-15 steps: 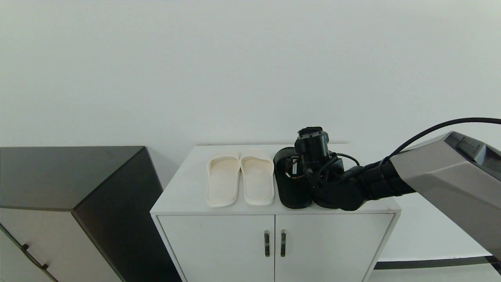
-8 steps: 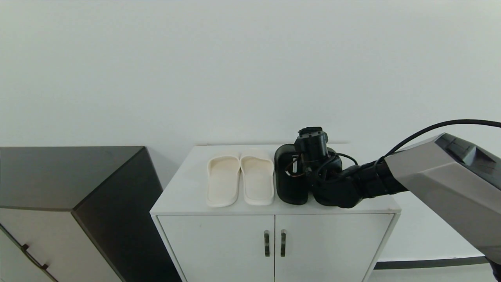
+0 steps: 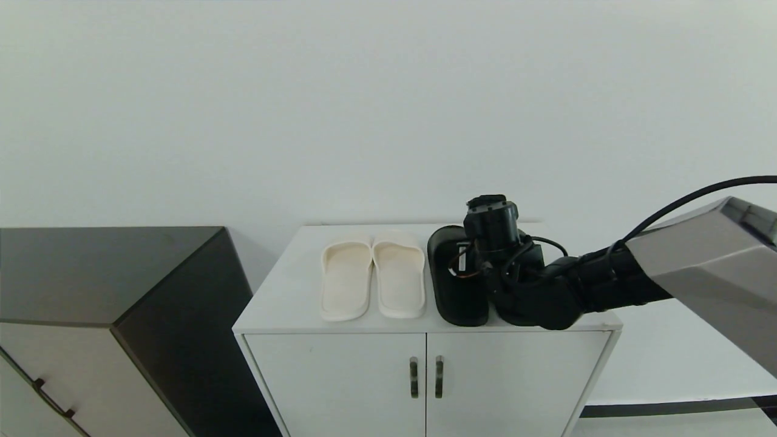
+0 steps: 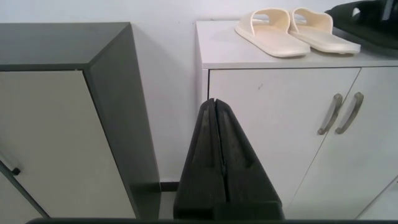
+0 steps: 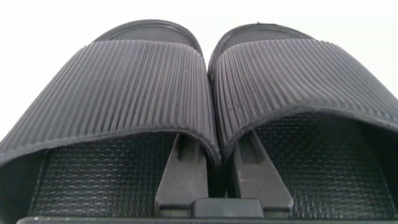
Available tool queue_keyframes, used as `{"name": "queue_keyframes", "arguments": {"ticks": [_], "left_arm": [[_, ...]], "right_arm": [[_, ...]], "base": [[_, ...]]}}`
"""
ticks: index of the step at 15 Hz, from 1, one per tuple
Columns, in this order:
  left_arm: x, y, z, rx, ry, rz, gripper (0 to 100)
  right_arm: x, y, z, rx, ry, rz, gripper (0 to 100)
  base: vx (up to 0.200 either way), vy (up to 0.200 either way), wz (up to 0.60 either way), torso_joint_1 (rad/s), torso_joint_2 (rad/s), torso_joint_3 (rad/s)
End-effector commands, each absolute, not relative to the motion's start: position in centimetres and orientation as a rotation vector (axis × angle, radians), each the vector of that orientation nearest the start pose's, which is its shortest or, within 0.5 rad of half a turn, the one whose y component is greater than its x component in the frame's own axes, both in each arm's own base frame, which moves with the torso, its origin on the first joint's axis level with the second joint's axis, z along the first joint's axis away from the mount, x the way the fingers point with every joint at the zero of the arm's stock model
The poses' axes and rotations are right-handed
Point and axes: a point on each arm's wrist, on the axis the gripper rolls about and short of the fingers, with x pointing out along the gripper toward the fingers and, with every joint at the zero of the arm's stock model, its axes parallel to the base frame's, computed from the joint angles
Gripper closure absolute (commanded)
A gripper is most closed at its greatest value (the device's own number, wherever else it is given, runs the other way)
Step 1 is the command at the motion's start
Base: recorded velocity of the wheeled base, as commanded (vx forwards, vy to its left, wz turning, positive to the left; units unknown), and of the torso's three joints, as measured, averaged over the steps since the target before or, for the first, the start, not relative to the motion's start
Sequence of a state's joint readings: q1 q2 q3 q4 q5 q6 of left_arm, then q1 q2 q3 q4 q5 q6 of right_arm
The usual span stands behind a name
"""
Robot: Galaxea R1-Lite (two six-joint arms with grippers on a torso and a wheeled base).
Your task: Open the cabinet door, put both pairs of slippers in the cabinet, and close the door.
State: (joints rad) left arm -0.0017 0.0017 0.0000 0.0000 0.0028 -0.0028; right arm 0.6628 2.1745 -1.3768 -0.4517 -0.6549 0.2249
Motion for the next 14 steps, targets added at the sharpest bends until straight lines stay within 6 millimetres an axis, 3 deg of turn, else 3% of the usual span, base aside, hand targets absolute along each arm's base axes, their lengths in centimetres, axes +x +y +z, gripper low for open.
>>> {"name": "queue_keyframes", "arguments": {"ticks": [1, 5, 8, 10, 14], "left_arm": [[-2.3, 0.0, 7.6, -0.005, 0.002, 0.002, 100], [-2.3, 0.0, 7.6, -0.003, 0.002, 0.002, 100], [-2.3, 0.0, 7.6, -0.005, 0.002, 0.002, 100], [-2.3, 0.0, 7.6, -0.005, 0.002, 0.002, 100], [-2.3, 0.0, 7.6, -0.008, 0.002, 0.002, 100]], "right_arm": [[30.7, 25.0, 18.0, 0.025, 0.24, 0.055, 100], [22.2, 21.8, 19.3, 0.014, 0.313, 0.347, 100], [17.6, 18.6, 20.0, 0.043, 0.343, 0.582, 100], [16.2, 17.5, 19.7, 0.046, 0.358, 0.653, 100], [16.0, 17.4, 19.3, 0.026, 0.369, 0.662, 100]], "base": [[0.0, 0.0, 0.0, 0.0, 0.0, 0.0], [0.0, 0.0, 0.0, 0.0, 0.0, 0.0], [0.0, 0.0, 0.0, 0.0, 0.0, 0.0], [0.0, 0.0, 0.0, 0.0, 0.0, 0.0], [0.0, 0.0, 0.0, 0.0, 0.0, 0.0]]}}
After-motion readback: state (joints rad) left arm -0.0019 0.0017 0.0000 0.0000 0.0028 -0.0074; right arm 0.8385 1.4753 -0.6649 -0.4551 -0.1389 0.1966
